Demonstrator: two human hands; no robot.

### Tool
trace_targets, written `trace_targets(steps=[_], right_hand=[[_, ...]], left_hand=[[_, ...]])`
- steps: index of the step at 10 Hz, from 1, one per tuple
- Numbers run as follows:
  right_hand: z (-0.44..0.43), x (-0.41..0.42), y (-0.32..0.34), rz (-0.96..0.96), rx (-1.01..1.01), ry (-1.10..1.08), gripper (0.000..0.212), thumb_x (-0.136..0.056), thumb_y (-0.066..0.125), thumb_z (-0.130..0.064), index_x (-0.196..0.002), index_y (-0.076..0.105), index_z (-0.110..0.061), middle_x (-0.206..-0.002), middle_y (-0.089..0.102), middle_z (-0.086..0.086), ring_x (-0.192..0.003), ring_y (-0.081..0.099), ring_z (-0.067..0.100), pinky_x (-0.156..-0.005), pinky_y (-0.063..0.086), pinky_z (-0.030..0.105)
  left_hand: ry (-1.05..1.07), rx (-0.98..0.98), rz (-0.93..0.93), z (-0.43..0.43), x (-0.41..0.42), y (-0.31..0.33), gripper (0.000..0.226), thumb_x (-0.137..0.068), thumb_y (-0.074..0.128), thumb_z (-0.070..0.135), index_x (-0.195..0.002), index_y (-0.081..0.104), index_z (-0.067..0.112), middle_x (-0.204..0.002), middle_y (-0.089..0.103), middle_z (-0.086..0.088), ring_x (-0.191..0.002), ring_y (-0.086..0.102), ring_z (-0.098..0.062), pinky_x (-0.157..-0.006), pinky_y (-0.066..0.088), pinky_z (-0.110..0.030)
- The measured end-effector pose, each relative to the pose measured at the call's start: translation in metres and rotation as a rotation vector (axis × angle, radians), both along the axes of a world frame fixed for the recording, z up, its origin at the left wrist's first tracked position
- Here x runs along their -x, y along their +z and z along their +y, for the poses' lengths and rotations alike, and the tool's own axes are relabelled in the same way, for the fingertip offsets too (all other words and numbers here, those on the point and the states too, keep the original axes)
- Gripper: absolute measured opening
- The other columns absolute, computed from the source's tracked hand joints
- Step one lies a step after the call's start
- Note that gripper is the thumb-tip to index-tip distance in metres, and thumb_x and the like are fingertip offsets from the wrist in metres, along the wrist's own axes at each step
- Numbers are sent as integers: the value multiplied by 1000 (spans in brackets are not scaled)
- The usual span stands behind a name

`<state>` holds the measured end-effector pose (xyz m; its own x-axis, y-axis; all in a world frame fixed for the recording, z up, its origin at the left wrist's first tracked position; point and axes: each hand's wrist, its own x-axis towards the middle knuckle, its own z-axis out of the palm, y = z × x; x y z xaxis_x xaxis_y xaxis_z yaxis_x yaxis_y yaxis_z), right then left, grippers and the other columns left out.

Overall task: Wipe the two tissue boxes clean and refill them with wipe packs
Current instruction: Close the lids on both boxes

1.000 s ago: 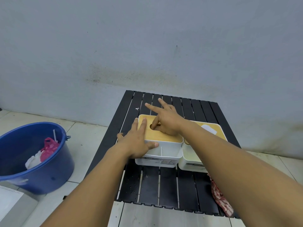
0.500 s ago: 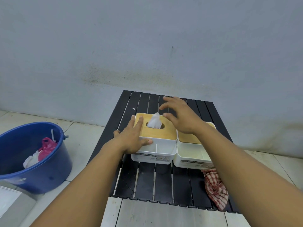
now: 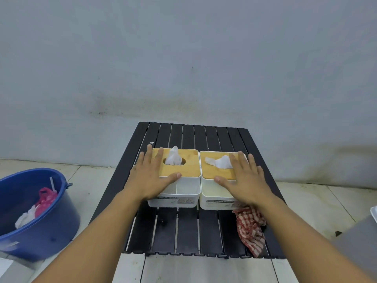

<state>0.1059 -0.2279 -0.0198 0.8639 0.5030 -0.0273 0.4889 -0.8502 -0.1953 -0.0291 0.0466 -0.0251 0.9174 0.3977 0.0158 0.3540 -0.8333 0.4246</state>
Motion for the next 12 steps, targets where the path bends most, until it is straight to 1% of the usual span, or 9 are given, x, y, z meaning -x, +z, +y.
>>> trace_targets(steps=[1, 2, 3, 5, 7, 9, 10, 11, 12], right_hand=[[1, 1, -3, -22, -15, -2, 114, -67, 11, -99, -159, -6, -33, -169, -13, -3, -155, -17, 28, -123, 5, 59], [1, 1, -4, -26, -28, 1, 119, -62, 6, -101, -159, -8, -33, -170, -10, -3, -155, -14, 29, -123, 8, 59], [-1, 1, -6, -23, -39, 0, 121, -61, 5, -101, -160, -5, -33, -170, -8, -3, -155, -12, 30, -123, 9, 60], [-1, 4, -8, -41, -32, 4, 119, -62, 3, -101, -159, -5, -33, -170, -9, -2, -155, -14, 29, -123, 6, 60], [5, 7, -5, -120, 39, 38, 111, -67, -3, -99, -159, -3, -38, -170, -11, -3, -153, -21, 30, -119, -6, 67], [6, 11, -2, -108, 25, 37, 111, -67, -1, -99, -159, -1, -37, -170, -9, -3, -154, -20, 29, -119, -4, 67], [1, 15, 7, -68, -8, 10, 103, -75, 10, -94, -159, -3, -37, -170, -8, -4, -155, -17, 29, -120, -4, 66], [-5, 29, 23, -35, -2, -16, 88, -87, 28, -83, -158, 5, -38, -170, -5, -3, -155, -12, 30, -121, -2, 65], [-29, 65, 40, -44, -52, -3, 71, -93, 39, -72, -155, 25, -40, -168, 14, -7, -156, 4, 25, -124, 4, 58]], left_hand=[[-39, -81, -14, -3, -2, -3, 108, -76, 32, 93, -164, 1, 39, -174, -9, 3, -160, -9, -29, -126, 14, -58], [-40, -103, -33, -3, -3, -5, 111, -73, 27, 96, -164, 1, 38, -175, -3, 2, -161, -6, -28, -127, 14, -57], [-37, -115, -23, -2, 0, -5, 113, -71, 22, 97, -164, -1, 38, -175, -4, 3, -161, -6, -25, -127, 13, -57], [-45, -135, -2, 0, 4, -4, 107, -76, 28, 94, -164, 1, 38, -175, -6, 2, -161, -5, -27, -126, 13, -58], [-60, -164, 6, -3, 7, -7, 111, -73, 23, 95, -165, 0, 36, -174, -7, 1, -161, -3, -26, -127, 12, -56], [-77, -191, -27, -4, 8, -5, 103, -82, 33, 89, -165, 2, 36, -174, -8, 1, -161, -3, -27, -127, 11, -56], [-79, -209, -38, -8, 17, 2, 99, -85, 29, 86, -165, 0, 35, -175, -8, 2, -161, -4, -25, -127, 12, -53], [-103, -140, -113, -15, 32, 27, 93, -89, 26, 81, -165, -1, 35, -175, 3, 4, -161, 4, -21, -128, 19, -50], [-167, -123, -188, -30, 80, 46, 88, -93, 32, 78, -164, -3, 40, -172, 19, 11, -156, 26, -16, -122, 33, -46]])
